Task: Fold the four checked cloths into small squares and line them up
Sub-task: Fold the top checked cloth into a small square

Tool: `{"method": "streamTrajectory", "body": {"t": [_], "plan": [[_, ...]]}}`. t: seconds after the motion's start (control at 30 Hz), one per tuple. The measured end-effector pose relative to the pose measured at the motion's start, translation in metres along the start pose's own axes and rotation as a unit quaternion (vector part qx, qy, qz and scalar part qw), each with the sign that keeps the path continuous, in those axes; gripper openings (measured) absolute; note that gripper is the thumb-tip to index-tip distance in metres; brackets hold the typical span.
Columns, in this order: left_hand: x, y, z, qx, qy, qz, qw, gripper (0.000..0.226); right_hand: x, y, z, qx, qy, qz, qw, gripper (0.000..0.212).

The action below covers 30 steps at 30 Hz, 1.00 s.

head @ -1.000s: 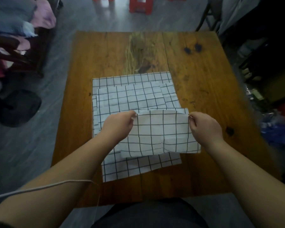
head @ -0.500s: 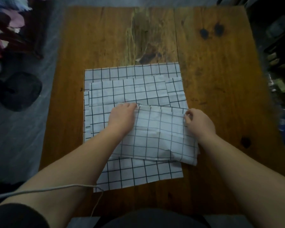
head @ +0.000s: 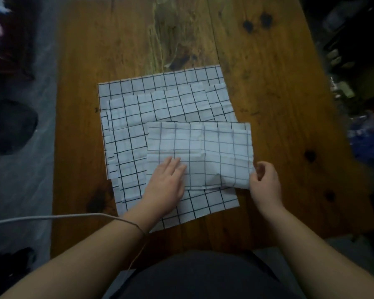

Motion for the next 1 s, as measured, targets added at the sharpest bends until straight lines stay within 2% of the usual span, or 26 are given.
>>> {"method": "streamTrajectory", "body": {"t": [0.23, 0.37, 0.57, 0.7, 0.8, 0.9, 1.0], "plan": [[0.014, 0.037, -0.044, -0.044, -0.081, -0.04, 0.995, 0.067, 0.025, 0.035, -0.014, -0.084, -0.019, -0.069, 0.994, 0.044], [0.012, 0.04, -0.052, -0.052, -0.088, -0.051, 0.993, 0.065, 0.017, 0.036, -0.015, -0.131, -0.018, -0.098, 0.986, 0.045], [0.016, 0.037, -0.06, -0.068, -0.103, -0.057, 0.991, 0.064, 0.016, 0.037, -0.004, -0.126, -0.013, -0.091, 0.988, 0.035], [0.019, 0.037, -0.062, -0.071, -0.1, -0.071, 0.99, 0.062, 0.008, 0.037, 0.012, -0.126, 0.0, -0.107, 0.986, 0.039], [0.02, 0.037, -0.062, -0.074, -0.105, -0.071, 0.989, 0.062, 0.003, 0.03, 0.021, -0.078, 0.01, -0.104, 0.991, 0.04], [0.021, 0.037, -0.061, -0.073, -0.112, -0.06, 0.989, 0.063, 0.006, 0.013, 0.017, 0.019, 0.013, -0.028, 0.999, 0.041], [0.025, 0.038, -0.059, -0.076, -0.11, -0.056, 0.989, 0.064, 0.032, -0.013, -0.019, 0.144, -0.087, 0.116, 0.979, 0.044]]}}
Point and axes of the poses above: each hand's wrist, its own x-axis away from the middle knuckle, its own z-axis out of the back of the hand, y = z × x, the point moved 8 cm from there along -x, towards the middle knuckle, and after that the axes turned 14 degrees about -x, right-handed, at the moved point
